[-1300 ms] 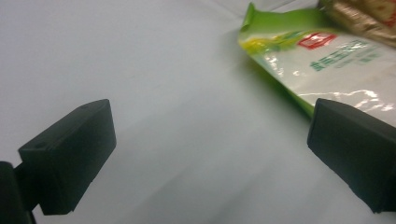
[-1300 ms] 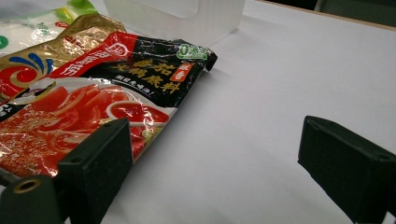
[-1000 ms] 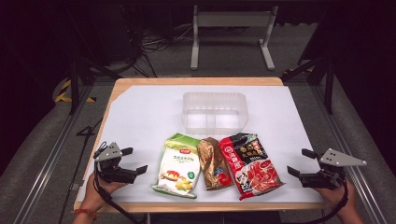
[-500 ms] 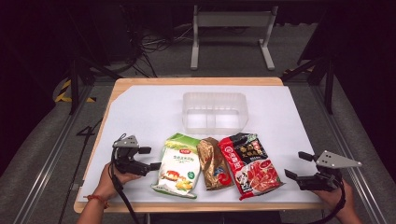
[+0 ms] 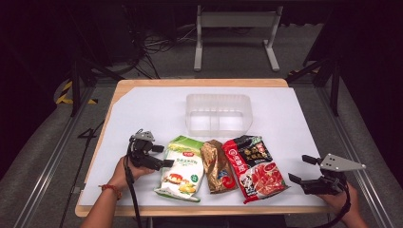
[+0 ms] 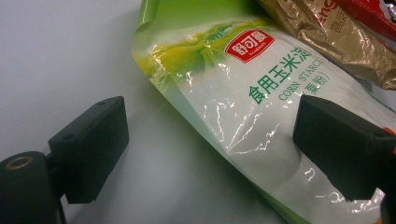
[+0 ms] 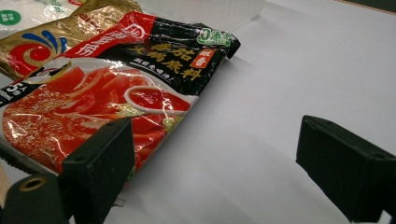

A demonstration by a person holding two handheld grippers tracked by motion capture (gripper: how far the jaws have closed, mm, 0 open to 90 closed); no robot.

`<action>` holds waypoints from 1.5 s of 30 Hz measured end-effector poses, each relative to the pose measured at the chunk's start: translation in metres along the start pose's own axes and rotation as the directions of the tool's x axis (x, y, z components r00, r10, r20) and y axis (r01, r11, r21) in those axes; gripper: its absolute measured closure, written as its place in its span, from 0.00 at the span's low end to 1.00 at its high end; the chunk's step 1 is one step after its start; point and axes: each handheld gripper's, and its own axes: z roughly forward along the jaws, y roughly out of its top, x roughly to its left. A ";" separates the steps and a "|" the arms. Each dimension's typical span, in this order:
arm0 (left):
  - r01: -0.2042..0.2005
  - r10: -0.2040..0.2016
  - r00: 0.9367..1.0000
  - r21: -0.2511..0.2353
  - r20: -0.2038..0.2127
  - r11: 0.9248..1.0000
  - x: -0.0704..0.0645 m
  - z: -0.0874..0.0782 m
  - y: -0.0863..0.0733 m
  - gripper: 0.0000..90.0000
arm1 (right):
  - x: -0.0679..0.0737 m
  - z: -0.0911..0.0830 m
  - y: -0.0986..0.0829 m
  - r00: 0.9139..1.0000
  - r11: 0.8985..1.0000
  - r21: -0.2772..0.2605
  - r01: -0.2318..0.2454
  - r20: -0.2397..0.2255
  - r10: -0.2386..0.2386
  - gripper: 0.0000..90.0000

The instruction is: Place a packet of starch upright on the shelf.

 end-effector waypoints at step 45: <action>-0.047 0.048 0.999 -0.059 0.013 0.997 -0.033 0.009 0.021 0.96 | -0.003 0.004 0.002 0.999 0.999 0.005 -0.035 -0.036 0.035 0.16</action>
